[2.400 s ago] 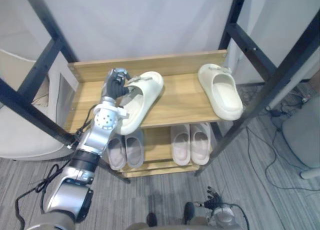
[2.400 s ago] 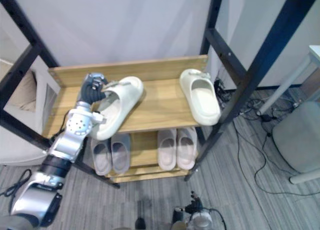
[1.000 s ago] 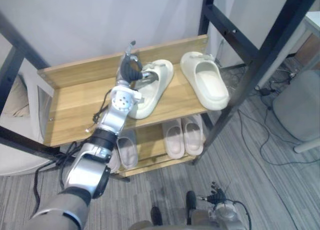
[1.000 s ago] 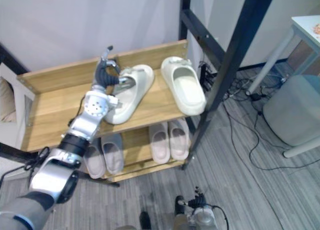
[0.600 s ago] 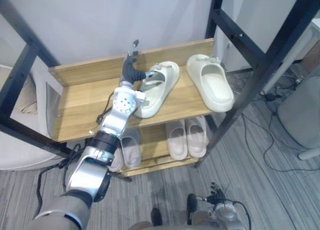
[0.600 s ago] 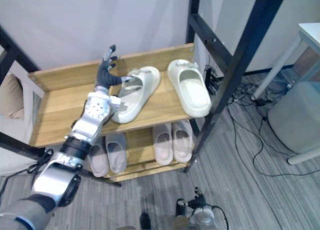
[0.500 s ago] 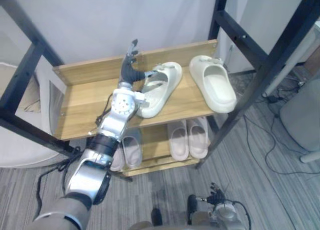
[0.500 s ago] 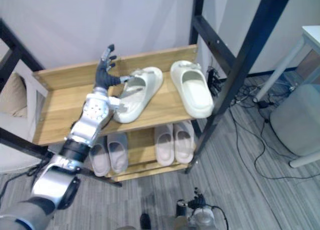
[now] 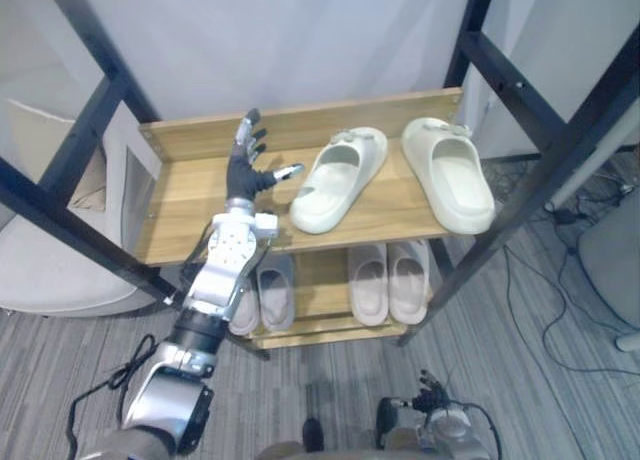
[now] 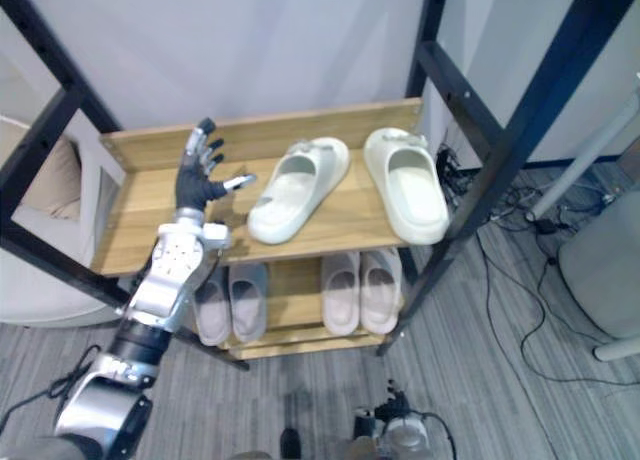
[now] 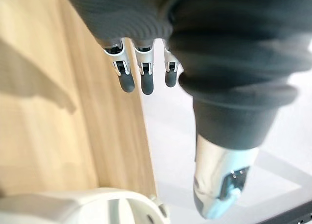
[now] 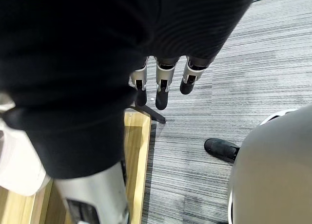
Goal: Organize the slippers on the shoe rack
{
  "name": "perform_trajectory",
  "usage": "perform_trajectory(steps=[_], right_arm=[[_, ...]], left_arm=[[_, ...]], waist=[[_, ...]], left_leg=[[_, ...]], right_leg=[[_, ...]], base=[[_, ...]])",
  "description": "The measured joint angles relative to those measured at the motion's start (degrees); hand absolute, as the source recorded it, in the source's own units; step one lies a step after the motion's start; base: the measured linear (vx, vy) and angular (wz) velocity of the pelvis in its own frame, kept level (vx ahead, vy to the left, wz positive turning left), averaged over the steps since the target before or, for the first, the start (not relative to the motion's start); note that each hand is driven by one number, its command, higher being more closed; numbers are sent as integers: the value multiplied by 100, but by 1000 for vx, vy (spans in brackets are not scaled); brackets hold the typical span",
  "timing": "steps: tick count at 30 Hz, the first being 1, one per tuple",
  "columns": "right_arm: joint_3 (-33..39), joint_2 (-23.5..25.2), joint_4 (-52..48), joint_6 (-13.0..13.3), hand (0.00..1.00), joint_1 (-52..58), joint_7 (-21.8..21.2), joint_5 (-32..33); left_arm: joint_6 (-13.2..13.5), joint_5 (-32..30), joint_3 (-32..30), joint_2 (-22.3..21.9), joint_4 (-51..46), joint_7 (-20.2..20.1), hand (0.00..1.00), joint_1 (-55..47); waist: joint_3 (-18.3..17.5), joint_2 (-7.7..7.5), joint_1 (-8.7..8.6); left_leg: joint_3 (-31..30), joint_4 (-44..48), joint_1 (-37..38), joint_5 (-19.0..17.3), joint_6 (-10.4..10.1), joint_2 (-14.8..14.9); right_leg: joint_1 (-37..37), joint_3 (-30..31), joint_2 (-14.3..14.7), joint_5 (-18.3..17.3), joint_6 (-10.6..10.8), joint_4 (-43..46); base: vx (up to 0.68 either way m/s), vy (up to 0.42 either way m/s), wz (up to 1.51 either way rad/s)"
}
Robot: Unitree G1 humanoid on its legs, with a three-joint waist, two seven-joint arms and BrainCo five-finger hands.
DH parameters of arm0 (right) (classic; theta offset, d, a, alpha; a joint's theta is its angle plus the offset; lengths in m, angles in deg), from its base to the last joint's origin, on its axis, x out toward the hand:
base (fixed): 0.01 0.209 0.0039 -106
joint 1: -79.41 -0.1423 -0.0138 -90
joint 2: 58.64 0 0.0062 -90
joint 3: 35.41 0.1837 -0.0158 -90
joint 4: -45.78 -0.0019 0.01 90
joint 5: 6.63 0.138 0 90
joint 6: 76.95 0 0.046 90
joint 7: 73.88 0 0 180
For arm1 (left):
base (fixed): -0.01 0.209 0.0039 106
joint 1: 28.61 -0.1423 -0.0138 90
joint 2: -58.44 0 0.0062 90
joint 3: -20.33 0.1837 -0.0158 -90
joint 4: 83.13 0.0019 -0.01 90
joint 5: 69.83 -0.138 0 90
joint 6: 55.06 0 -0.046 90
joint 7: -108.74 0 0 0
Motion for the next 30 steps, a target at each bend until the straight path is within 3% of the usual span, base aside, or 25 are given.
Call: perform_trajectory(steps=[6,11,30], right_arm=[[-14,19,105,-18,0,-12,1,-5],[-164,22,139,-23,0,-11,0,-7],[-172,58,336,-29,0,-101,4,-9]], left_arm=[[32,588,27,-162,-5,-175,0,-449],[40,675,220,-199,-8,-334,0,-513],[23,838,1271,-679,431,-483,0,-5]], waist=[[-58,-138,33],[-111,-226,34],[-188,-297,-41]], left_leg=[[-5,0,-2,12,19,-32],[-20,1,-1,14,22,-39],[37,-6,23,15,22,-44]], right_leg=[[4,-3,-31,-4,7,0],[16,-19,-39,-13,20,0],[18,22,-50,-15,25,-1]], base=[[0,0,0],[0,0,0],[-1,2,-1]])
